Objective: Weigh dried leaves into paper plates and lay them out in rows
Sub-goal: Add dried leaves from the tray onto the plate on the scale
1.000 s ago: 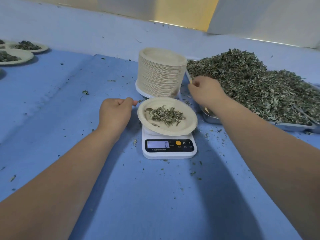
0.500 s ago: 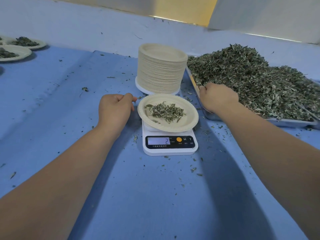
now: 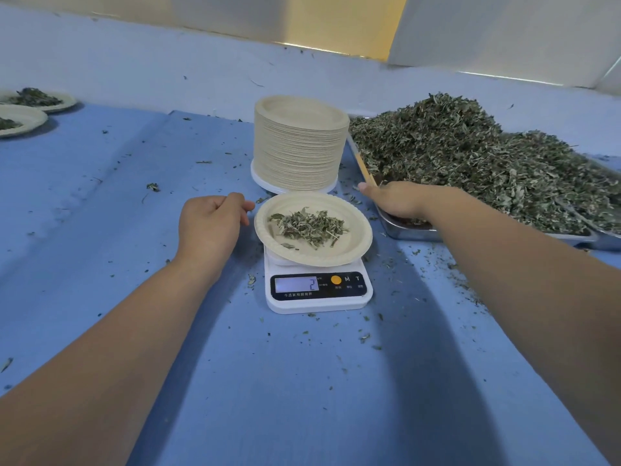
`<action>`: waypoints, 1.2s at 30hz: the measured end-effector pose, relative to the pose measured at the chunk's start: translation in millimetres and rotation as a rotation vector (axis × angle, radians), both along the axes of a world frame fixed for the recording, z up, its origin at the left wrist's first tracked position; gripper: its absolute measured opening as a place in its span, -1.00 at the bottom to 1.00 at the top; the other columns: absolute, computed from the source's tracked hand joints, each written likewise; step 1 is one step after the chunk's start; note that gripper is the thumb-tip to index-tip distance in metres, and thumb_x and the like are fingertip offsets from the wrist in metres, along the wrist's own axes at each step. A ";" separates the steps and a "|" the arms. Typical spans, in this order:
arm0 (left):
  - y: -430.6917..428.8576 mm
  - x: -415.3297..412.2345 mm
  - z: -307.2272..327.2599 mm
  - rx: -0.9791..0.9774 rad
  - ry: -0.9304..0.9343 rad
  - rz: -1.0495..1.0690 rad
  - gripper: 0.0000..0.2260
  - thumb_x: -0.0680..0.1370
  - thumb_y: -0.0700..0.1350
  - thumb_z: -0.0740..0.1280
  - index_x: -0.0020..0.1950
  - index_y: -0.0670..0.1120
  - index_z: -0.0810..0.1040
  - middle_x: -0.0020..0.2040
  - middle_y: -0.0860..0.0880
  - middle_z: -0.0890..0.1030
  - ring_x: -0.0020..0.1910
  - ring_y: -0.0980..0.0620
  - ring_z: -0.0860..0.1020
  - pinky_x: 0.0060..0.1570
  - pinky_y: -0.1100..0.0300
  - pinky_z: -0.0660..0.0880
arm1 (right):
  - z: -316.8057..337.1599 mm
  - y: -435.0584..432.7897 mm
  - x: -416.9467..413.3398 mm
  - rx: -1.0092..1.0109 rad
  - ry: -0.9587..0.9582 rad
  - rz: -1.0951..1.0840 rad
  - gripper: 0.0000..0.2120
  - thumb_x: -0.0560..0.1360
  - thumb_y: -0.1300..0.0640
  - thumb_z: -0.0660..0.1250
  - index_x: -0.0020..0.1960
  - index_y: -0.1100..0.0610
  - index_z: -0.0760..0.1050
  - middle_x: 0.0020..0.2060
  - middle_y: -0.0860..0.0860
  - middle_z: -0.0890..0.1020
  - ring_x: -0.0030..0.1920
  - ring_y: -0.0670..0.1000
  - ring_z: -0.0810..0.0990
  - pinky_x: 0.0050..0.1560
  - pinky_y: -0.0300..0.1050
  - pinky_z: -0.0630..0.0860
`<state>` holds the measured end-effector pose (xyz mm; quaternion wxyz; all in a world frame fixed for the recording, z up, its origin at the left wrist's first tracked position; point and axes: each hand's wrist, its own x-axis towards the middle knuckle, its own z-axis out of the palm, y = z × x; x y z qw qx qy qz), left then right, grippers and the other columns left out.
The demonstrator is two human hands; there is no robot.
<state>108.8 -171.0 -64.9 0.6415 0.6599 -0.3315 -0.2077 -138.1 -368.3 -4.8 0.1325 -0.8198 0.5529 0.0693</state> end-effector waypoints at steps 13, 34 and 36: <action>-0.6 3.0 -2.6 -0.042 0.000 -0.007 -0.60 0.55 0.03 0.28 -0.45 -0.13 0.50 -0.17 0.09 0.74 -0.18 0.13 0.65 0.03 -0.04 0.60 | -8.8 3.9 -31.8 -0.051 -0.050 -0.014 -0.32 0.66 -0.31 -0.11 0.46 0.12 0.43 0.46 0.16 0.44 0.40 0.22 0.42 0.36 0.06 0.33; 2.7 1.1 1.4 -0.029 -0.008 -0.022 -0.60 0.50 -0.01 0.27 -0.54 -0.07 0.50 -0.17 0.09 0.74 -0.09 0.12 0.67 0.15 -0.10 0.60 | -22.5 28.7 -15.0 -0.278 -0.182 -0.063 -0.35 0.58 -0.36 0.09 -0.38 0.16 0.42 -0.44 0.10 0.55 -0.35 0.15 0.55 -0.25 -0.03 0.51; 2.7 0.7 1.9 -0.033 -0.011 -0.023 -0.62 0.49 -0.01 0.27 -0.53 -0.07 0.49 -0.17 0.09 0.74 -0.08 0.09 0.67 0.14 -0.10 0.61 | -19.7 29.3 -14.8 -0.277 -0.241 -0.074 -0.37 0.59 -0.33 0.13 -0.43 0.14 0.39 -0.52 0.06 0.51 -0.42 0.15 0.52 -0.26 -0.04 0.52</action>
